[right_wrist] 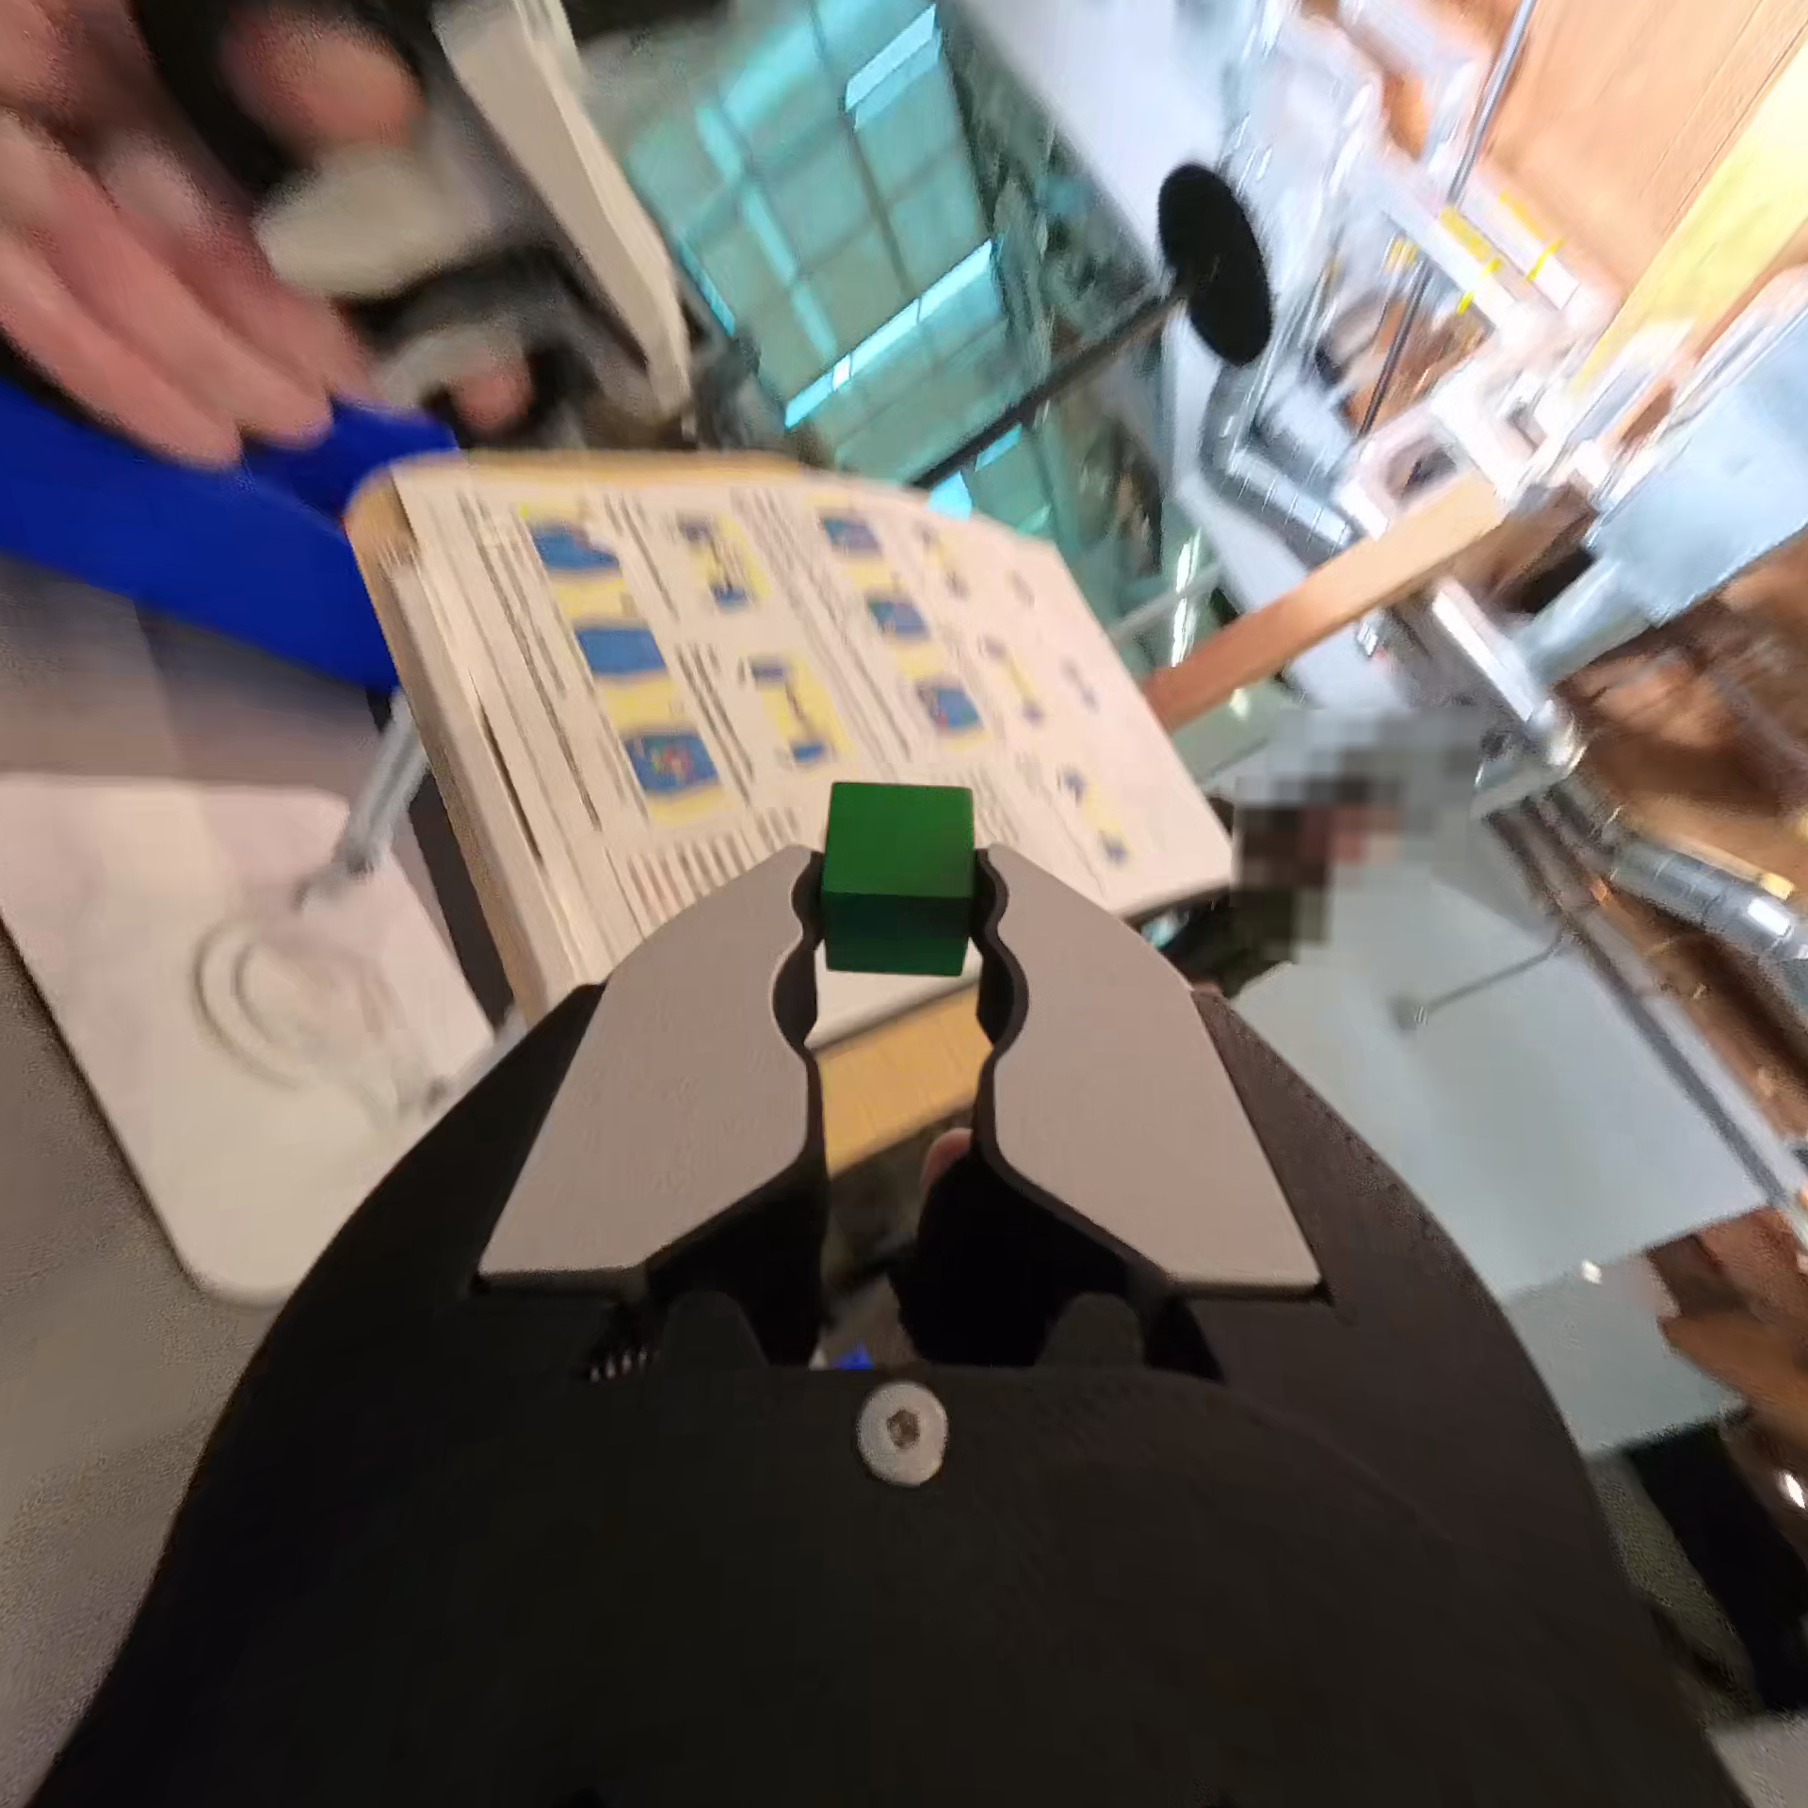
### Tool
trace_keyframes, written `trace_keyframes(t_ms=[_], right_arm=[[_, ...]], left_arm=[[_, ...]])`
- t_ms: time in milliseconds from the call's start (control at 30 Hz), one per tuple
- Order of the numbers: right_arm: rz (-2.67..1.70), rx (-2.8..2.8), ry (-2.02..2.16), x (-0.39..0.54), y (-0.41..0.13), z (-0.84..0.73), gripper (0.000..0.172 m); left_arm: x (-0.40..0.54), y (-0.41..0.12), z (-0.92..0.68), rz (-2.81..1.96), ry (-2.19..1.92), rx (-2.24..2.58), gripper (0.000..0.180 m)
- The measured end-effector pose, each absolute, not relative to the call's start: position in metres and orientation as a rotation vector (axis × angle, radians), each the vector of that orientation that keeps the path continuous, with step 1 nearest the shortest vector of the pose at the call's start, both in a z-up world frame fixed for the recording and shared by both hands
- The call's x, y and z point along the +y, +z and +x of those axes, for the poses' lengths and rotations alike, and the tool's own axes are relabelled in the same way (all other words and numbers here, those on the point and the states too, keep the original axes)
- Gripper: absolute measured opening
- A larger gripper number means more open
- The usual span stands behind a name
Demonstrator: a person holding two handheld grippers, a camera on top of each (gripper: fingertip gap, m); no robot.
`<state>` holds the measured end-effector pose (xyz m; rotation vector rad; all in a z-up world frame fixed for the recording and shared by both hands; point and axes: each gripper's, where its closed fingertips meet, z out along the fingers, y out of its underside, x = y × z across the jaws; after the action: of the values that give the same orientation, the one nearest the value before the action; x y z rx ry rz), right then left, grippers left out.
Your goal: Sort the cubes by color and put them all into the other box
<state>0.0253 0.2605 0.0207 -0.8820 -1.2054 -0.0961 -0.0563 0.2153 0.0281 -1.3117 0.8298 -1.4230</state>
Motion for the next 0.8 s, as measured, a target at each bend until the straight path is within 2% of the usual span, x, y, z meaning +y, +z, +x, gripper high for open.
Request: trace_keyframes(t_ms=[167,467,800], right_arm=[[-1.295,-1.285,-0.178,0.316,-0.023,0.116,0.029],[-2.019,-1.533,-0.126,0.333,-0.166,0.207,0.029],[-2.361,-1.725,-0.013,0.316,-0.249,0.214,0.029]], left_arm=[[0.217,0.027,-0.06,-1.335,-1.341,0.851,0.0],[0.223,0.007,-0.051,-1.403,-1.344,0.881,0.0],[0.227,-0.004,-0.046,-1.434,-1.343,0.896,0.0]])
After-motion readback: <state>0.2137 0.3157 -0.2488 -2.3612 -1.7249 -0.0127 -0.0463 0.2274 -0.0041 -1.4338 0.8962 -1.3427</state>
